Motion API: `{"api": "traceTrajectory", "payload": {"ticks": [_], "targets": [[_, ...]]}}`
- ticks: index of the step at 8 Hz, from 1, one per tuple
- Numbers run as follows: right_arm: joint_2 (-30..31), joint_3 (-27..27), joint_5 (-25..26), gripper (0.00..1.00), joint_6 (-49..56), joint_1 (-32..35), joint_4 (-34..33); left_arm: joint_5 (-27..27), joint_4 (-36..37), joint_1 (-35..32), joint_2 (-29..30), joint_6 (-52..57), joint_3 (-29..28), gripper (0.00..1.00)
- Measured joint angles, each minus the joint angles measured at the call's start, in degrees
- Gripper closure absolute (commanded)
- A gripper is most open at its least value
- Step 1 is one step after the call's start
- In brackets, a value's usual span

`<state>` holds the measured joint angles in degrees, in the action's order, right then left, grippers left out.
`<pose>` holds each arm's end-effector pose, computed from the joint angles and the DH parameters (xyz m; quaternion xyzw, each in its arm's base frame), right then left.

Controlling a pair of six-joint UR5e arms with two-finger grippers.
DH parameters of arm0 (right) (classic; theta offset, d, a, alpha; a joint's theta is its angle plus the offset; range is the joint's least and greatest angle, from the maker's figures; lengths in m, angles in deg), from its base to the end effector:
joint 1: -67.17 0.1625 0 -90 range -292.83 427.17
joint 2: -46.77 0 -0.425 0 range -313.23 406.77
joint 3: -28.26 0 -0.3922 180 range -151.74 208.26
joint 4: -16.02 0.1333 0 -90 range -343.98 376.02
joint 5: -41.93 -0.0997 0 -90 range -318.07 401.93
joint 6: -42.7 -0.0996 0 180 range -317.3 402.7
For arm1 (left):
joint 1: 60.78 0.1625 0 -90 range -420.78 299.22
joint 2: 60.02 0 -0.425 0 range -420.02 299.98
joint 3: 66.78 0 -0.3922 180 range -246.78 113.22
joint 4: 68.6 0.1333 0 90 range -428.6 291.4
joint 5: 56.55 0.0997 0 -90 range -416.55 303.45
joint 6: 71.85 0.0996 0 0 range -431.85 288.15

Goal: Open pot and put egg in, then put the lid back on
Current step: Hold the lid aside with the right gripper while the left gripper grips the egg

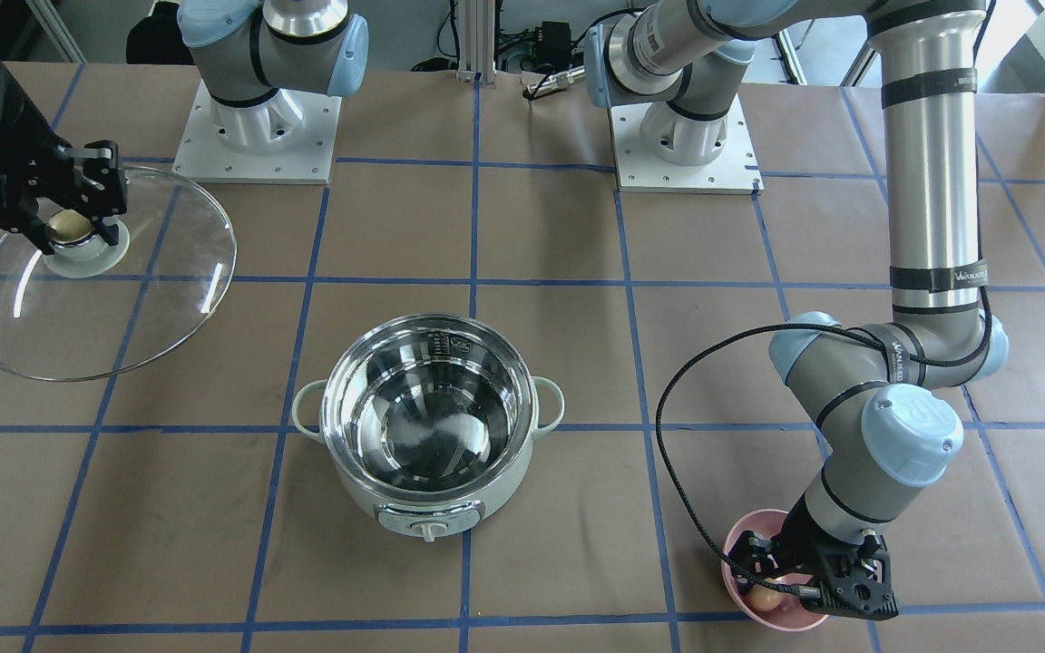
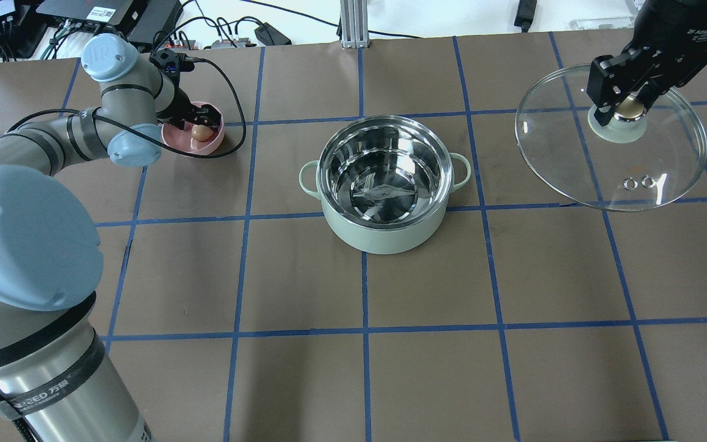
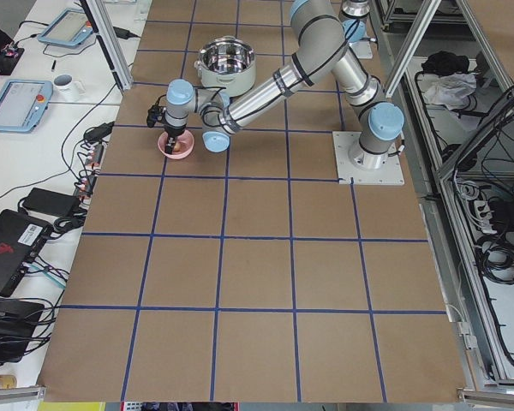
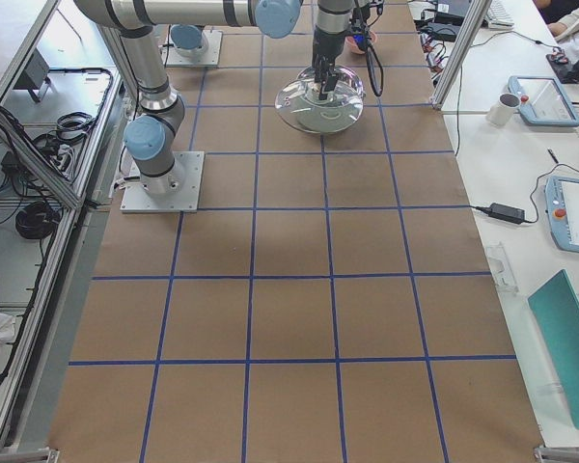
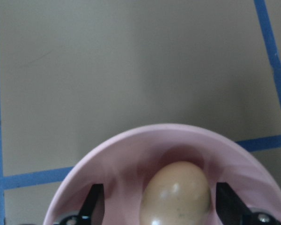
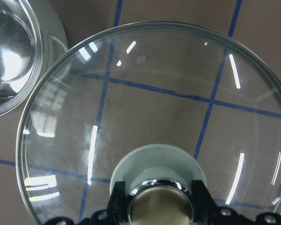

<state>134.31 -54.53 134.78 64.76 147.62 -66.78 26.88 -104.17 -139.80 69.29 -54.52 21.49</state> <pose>0.0429 -0.5188 0.5159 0.1094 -0.9935 -0.0273 0.0181 -0.0079 -0.7188 0.1863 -0.0631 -0.9856 0.1557 0.0192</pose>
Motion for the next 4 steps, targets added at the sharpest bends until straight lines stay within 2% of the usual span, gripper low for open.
{"api": "traceTrajectory", "payload": {"ticks": [3,4], "targets": [[0.0,-0.05,0.05,1.0,-0.04,-0.03,0.07,-0.23,0.3,0.0,0.81,-0.01,0.0,0.18],[0.0,-0.06,0.05,1.0,-0.07,-0.03,0.08,-0.26,0.31,0.0,0.99,-0.01,-0.04,0.28]]}}
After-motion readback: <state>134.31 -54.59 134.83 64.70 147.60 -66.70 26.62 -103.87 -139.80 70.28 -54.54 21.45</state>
